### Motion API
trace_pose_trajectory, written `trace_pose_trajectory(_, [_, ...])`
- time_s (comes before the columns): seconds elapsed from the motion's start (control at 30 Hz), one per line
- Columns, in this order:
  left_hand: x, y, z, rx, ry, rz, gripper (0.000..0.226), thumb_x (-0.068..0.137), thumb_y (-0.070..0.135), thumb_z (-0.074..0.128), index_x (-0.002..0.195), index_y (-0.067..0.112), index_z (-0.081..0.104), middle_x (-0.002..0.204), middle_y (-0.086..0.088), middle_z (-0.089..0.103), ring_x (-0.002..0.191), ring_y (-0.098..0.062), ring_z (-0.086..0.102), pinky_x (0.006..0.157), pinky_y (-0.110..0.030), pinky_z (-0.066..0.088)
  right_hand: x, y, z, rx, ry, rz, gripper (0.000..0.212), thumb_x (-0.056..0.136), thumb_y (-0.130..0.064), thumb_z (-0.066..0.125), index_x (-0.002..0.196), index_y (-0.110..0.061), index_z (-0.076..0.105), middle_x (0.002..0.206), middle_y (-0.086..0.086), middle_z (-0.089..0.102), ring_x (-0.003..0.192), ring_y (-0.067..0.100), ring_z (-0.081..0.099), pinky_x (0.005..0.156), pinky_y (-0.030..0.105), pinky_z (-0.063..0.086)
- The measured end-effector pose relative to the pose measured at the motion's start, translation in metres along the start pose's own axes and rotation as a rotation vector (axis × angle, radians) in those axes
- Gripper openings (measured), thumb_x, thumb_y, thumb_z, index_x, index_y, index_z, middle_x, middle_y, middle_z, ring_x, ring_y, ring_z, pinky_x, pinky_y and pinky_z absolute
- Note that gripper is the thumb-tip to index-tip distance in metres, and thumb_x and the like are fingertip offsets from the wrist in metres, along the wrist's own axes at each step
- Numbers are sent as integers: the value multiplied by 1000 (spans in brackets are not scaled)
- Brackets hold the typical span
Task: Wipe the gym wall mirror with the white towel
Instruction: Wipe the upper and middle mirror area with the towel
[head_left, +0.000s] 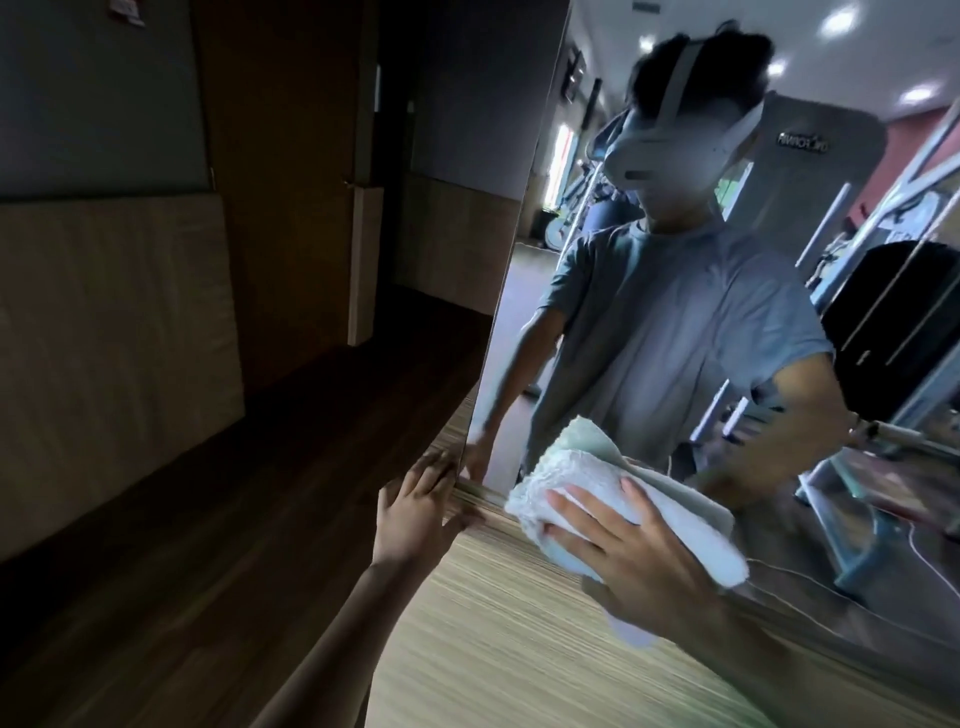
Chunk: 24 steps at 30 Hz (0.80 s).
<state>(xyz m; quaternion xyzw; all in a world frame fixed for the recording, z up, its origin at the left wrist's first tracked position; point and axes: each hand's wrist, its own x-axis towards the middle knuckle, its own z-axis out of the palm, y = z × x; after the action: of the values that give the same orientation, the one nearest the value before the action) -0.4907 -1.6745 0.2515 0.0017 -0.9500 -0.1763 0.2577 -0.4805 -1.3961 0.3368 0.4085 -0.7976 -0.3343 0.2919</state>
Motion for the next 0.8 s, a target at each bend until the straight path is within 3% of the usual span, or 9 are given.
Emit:
trace_pose_trajectory(0.1, [2, 2, 1, 76, 33, 11, 70, 67, 59, 82, 123, 20, 70, 129, 5, 67, 129, -11, 46, 90, -52, 51, 36, -16, -6, 7, -1, 37, 87, 74, -48, 74, 152, -26, 41, 163, 5, 28, 151, 25, 22, 116, 58, 15])
trace_pose_trajectory(0.2, [-8, 4, 0, 86, 44, -14, 68, 60, 51, 91, 119, 21, 72, 126, 5, 69, 127, -16, 58, 95, -56, 49, 78, -42, -11, 39, 14, 77, 81, 82, -44, 66, 154, -24, 35, 166, 6, 21, 153, 26, 18, 119, 58, 14])
trace_pose_trajectory(0.37, [-11, 2, -1, 97, 80, -9, 64, 70, 55, 82, 124, 23, 67, 135, 5, 63, 135, -17, 48, 101, -58, 44, 64, -45, -2, 65, 47, 93, 77, 84, -39, 64, 154, -23, 37, 165, 5, 24, 151, 23, 25, 118, 55, 20])
trace_pose_trajectory(0.43, [-14, 3, 0, 74, 97, -25, 57, 82, 62, 63, 124, 24, 65, 141, 6, 59, 138, -17, 41, 103, -61, 41, 31, -33, 8, 27, 71, 84, 76, 83, -39, 64, 153, -23, 39, 164, 5, 26, 150, 23, 26, 116, 55, 24])
trace_pose_trajectory(0.5, [-18, 5, 4, 55, 88, -59, 65, 86, 70, 41, 127, 26, 64, 145, 6, 55, 141, -21, 41, 107, -61, 37, -8, -19, 19, -3, 90, 84, 77, 81, -38, 66, 152, -22, 41, 164, 4, 27, 150, 22, 25, 114, 55, 23])
trace_pose_trajectory(0.57, [-21, 8, 7, 82, 93, -84, 72, 86, 73, 32, 131, 26, 63, 146, 4, 55, 142, -24, 41, 111, -59, 31, -39, -10, 24, -14, 94, 90, 78, 77, -38, 70, 149, -22, 47, 163, 3, 30, 149, 22, 26, 113, 55, 21])
trace_pose_trajectory(0.7, [-18, 14, 3, 186, 138, -88, 69, 87, 74, 38, 122, 23, 71, 132, 0, 65, 132, -25, 54, 111, -55, 22, -38, -9, 19, 19, 77, 97, 78, 73, -36, 73, 147, -22, 50, 162, 3, 31, 148, 22, 28, 113, 57, 19])
trace_pose_trajectory(0.8, [-17, 20, 0, 199, 159, -99, 58, 81, 64, 59, 117, 22, 73, 126, -1, 68, 129, -25, 57, 110, -54, 16, 10, -23, 13, 27, 123, 76, 72, 81, -24, 54, 152, -19, 42, 162, 5, 31, 149, 22, 27, 118, 58, 8])
